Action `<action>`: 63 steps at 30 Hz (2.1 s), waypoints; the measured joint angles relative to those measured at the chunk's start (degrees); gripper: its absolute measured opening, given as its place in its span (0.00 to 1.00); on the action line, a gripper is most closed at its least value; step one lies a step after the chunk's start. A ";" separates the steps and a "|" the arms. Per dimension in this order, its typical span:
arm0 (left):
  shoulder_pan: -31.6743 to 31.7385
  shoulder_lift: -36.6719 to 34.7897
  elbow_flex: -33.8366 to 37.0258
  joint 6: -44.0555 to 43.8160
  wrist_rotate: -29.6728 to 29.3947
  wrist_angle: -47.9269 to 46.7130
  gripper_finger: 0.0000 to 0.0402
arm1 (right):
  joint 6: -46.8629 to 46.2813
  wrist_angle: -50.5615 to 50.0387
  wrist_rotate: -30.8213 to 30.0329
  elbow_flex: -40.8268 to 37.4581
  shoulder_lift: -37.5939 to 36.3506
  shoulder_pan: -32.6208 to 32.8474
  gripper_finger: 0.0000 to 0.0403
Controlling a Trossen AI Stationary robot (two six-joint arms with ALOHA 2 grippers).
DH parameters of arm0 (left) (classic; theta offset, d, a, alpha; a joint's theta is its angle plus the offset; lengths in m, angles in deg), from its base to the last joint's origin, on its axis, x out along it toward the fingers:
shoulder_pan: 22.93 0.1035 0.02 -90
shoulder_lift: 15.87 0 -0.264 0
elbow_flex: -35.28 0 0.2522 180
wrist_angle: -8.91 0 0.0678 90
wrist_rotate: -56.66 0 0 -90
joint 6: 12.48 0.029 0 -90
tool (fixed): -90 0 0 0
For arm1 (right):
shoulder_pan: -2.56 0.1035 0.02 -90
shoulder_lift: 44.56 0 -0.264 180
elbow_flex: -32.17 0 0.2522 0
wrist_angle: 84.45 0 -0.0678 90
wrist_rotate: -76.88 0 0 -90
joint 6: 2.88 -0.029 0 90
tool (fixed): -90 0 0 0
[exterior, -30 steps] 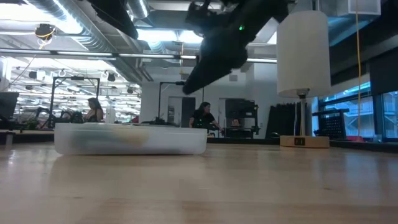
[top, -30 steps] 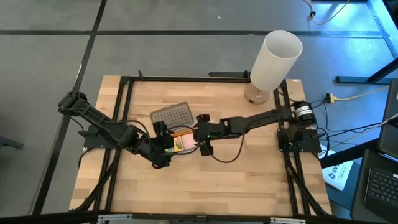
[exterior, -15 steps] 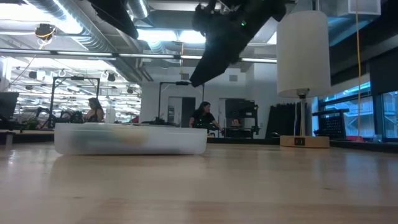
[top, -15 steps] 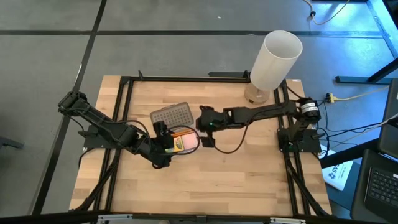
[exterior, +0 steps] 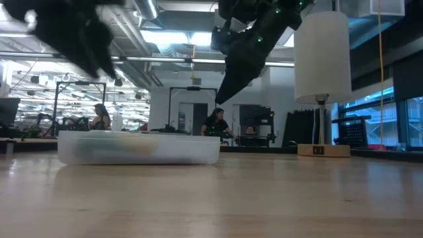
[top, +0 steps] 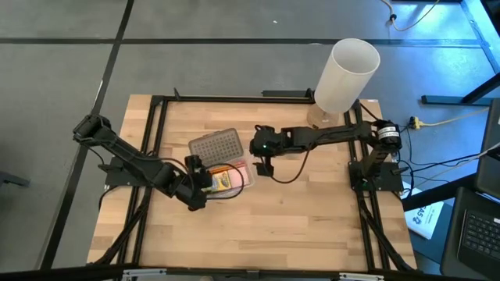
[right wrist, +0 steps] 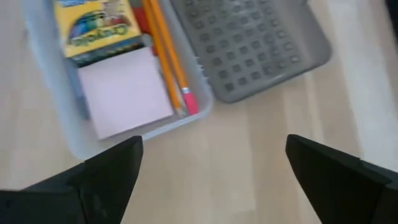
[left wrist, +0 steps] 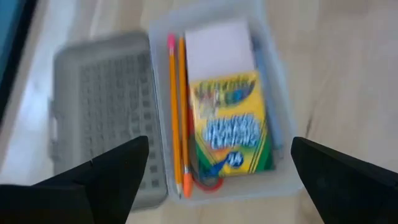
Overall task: Pack school essentials
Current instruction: Close the transparent supply box
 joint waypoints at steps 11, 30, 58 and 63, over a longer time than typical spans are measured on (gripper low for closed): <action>0.26 0.02 14.89 -8.87 -0.39 11.41 0.97 | 0.08 0.87 -5.87 -0.04 0.46 -3.11 0.98; -3.52 -0.15 15.20 -1.07 10.89 14.67 0.97 | -0.16 0.91 -5.85 -0.04 0.48 -3.41 0.98; -10.76 -2.25 9.60 14.80 18.08 4.63 0.97 | 0.03 1.42 1.04 -0.04 0.50 -4.22 0.98; -11.28 -2.25 12.88 17.15 17.82 12.28 0.97 | -0.01 1.44 1.09 -0.04 0.50 -4.22 0.98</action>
